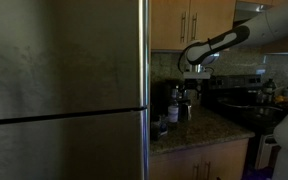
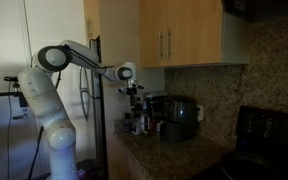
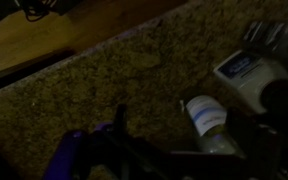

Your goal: Turn on the air fryer

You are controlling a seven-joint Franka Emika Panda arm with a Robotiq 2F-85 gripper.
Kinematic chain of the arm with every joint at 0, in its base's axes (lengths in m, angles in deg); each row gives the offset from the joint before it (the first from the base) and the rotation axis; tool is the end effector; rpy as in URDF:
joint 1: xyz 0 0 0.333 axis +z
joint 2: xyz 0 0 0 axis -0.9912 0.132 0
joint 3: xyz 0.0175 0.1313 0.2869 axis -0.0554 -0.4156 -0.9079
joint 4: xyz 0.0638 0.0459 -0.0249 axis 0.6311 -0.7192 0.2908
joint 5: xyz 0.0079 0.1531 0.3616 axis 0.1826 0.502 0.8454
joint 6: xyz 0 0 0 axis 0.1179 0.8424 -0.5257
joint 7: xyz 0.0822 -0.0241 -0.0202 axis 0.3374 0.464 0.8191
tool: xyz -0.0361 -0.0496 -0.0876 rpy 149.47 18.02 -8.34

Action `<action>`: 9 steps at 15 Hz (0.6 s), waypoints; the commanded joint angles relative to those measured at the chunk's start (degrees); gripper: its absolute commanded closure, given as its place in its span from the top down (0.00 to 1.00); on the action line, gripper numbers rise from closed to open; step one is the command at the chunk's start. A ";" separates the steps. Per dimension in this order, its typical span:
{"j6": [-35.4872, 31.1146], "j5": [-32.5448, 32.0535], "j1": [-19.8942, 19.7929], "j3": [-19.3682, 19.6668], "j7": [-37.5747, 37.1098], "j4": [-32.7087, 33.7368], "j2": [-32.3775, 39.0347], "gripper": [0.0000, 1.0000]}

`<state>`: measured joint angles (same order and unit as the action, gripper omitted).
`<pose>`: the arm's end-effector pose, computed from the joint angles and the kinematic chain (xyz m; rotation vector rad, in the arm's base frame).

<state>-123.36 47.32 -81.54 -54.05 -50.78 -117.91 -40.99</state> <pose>0.4631 0.0954 0.4927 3.0082 -0.8409 0.0928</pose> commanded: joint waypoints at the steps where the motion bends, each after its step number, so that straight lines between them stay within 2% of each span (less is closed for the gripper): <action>1: -7.66 -2.37 -4.66 5.03 -2.79 -5.46 -0.52 1.00; 3: -7.10 2.50 -5.44 8.13 -2.15 -5.65 0.94 1.00; 4: -6.16 -0.55 -4.97 6.83 -1.66 -4.65 0.28 1.00; 8: -6.17 1.53 -5.43 8.37 -1.79 -5.24 0.66 1.00; 9: -8.75 0.83 -5.78 7.93 -3.99 -5.81 0.51 1.00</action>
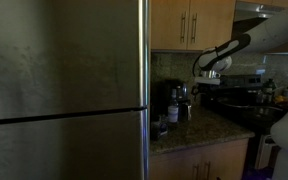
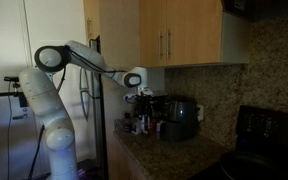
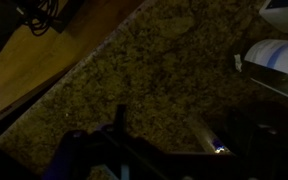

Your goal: Turn on the air fryer

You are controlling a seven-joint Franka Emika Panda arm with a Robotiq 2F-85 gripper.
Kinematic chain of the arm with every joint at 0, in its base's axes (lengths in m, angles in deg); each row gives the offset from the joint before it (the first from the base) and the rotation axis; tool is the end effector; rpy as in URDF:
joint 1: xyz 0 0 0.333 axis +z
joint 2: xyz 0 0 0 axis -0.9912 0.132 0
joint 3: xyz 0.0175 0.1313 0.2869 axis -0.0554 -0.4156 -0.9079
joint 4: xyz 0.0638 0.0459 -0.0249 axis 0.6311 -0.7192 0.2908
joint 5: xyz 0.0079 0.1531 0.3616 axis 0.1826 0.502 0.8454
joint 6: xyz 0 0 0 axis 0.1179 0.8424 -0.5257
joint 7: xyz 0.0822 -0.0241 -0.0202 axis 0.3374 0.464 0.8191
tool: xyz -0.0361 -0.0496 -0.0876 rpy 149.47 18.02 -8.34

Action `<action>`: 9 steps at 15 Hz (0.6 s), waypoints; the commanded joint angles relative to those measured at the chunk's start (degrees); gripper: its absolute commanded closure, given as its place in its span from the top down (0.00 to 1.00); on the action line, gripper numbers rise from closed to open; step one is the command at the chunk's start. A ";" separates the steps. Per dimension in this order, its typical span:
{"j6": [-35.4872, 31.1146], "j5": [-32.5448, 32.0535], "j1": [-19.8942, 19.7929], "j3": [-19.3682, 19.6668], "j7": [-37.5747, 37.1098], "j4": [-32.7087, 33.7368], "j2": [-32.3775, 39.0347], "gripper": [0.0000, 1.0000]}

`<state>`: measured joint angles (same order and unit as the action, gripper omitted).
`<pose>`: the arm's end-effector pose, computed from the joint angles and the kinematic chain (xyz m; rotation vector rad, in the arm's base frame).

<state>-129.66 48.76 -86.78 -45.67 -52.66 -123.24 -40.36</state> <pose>0.4673 -0.0192 0.4556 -2.8419 1.2415 -0.0697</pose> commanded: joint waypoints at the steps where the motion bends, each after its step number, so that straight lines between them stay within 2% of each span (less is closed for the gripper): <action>1: -4.84 0.37 -0.56 -0.45 -3.94 -0.92 -0.24 1.00; 3: -10.60 0.41 -0.89 -0.78 -9.28 -1.61 -0.27 1.00; 6: -15.19 2.51 -0.48 -0.74 -14.99 -2.04 0.00 1.00; 9: -13.64 5.96 0.31 -0.51 -18.42 -1.88 -0.06 1.00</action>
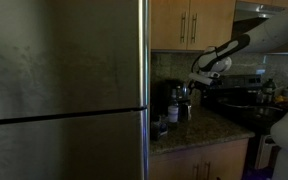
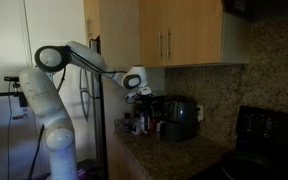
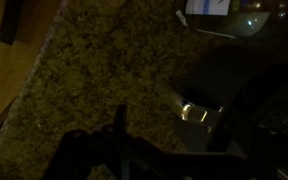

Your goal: Turn on the air fryer

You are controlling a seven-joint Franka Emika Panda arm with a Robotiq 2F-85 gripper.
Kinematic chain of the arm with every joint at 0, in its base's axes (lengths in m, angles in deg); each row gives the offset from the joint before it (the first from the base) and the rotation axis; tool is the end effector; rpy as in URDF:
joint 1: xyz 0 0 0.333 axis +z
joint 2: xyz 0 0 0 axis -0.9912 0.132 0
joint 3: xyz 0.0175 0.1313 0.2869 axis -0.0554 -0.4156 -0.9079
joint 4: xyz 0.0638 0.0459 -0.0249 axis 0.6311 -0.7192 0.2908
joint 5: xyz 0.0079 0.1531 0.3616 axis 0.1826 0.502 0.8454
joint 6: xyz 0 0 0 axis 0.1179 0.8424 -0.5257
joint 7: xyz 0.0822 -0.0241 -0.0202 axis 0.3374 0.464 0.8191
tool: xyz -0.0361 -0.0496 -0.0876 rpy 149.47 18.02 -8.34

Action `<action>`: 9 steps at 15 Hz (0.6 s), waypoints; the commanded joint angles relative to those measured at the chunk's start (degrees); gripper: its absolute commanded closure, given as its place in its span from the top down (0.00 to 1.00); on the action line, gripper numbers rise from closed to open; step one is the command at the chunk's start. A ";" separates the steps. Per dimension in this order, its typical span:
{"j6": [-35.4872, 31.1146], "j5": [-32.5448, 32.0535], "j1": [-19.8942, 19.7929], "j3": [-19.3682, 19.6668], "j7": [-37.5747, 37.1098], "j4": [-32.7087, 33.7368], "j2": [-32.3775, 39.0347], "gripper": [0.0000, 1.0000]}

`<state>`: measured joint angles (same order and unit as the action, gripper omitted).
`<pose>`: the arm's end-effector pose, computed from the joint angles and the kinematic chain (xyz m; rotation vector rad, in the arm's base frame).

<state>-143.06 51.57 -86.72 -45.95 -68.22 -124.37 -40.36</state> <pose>0.4849 -0.0172 0.4704 -2.4952 1.5669 -0.3115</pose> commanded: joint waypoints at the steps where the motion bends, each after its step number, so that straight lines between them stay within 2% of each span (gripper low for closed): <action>1: 0.16 1.04 -0.04 -0.12 -1.05 0.04 0.00 1.00; 5: 0.17 1.14 0.02 -0.14 -1.30 0.05 -0.01 1.00; 7: 3.39 -1.81 -0.65 -0.48 -1.99 0.58 -0.06 1.00; 9: 4.22 -1.02 -0.15 -0.09 -1.00 0.71 -0.01 1.00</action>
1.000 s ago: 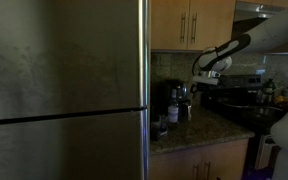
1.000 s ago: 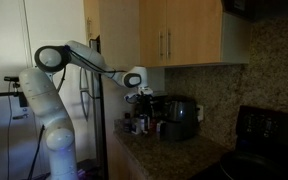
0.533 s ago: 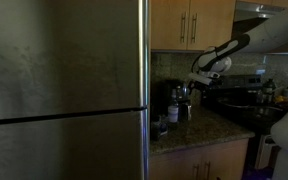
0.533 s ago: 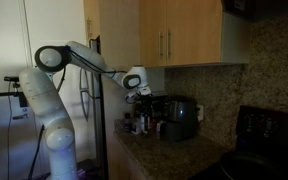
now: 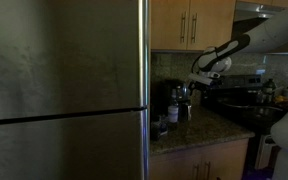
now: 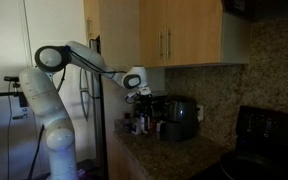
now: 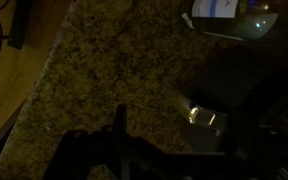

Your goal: Turn on the air fryer

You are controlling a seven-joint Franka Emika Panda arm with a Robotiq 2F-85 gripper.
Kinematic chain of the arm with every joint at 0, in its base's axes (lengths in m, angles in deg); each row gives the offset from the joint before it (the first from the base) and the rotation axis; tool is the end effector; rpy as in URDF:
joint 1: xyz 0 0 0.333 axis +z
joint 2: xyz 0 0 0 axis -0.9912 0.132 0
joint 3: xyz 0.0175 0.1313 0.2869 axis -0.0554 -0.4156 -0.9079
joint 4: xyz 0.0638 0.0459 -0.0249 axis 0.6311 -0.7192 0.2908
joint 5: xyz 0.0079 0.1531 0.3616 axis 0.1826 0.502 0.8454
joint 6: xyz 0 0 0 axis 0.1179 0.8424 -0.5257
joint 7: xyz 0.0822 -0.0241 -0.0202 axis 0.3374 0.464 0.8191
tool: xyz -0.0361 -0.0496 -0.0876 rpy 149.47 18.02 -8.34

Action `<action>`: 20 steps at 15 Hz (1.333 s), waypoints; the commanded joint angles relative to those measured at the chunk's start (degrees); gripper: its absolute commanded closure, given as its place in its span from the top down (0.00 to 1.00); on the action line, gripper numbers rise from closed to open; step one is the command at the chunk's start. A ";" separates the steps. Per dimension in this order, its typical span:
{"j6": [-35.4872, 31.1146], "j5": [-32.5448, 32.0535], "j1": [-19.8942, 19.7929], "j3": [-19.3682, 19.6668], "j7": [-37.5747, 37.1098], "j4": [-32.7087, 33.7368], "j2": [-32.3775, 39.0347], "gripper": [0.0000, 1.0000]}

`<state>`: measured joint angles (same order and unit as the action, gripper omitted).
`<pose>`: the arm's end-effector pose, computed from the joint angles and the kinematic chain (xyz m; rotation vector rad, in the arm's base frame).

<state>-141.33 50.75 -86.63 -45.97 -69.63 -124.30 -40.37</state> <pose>0.4826 -0.0161 0.4677 -2.5050 1.5964 -0.2806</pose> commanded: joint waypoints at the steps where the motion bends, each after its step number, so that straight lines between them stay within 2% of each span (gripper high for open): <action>1: 2.09 -0.17 -0.27 -0.14 -0.04 0.52 0.01 1.00; 6: -3.70 0.86 0.00 -0.03 0.40 -0.28 0.13 1.00; 7: -1.34 0.18 -0.18 -0.17 0.13 0.12 0.00 1.00; 9: -1.58 0.19 -0.18 -0.17 0.14 0.14 -0.01 1.00; 10: -1.87 -0.65 2.06 -4.84 -6.86 3.96 -0.18 1.00; 11: -3.52 -1.02 2.10 -5.54 -8.53 3.41 -1.61 1.00; 14: 2.34 -4.79 3.84 -11.41 -19.26 13.67 5.83 1.00; 16: 5.91 -11.42 4.69 -15.37 -30.39 19.91 10.06 1.00; 17: 8.30 -15.22 2.93 -18.31 -35.52 23.02 11.91 1.00; 18: 11.77 -19.94 5.69 -17.08 -40.84 25.25 13.02 1.00; 20: 21.00 -25.99 8.00 -16.38 -45.91 29.28 13.80 1.00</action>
<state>-131.34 31.26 -81.02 -63.18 -109.33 -102.84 -30.30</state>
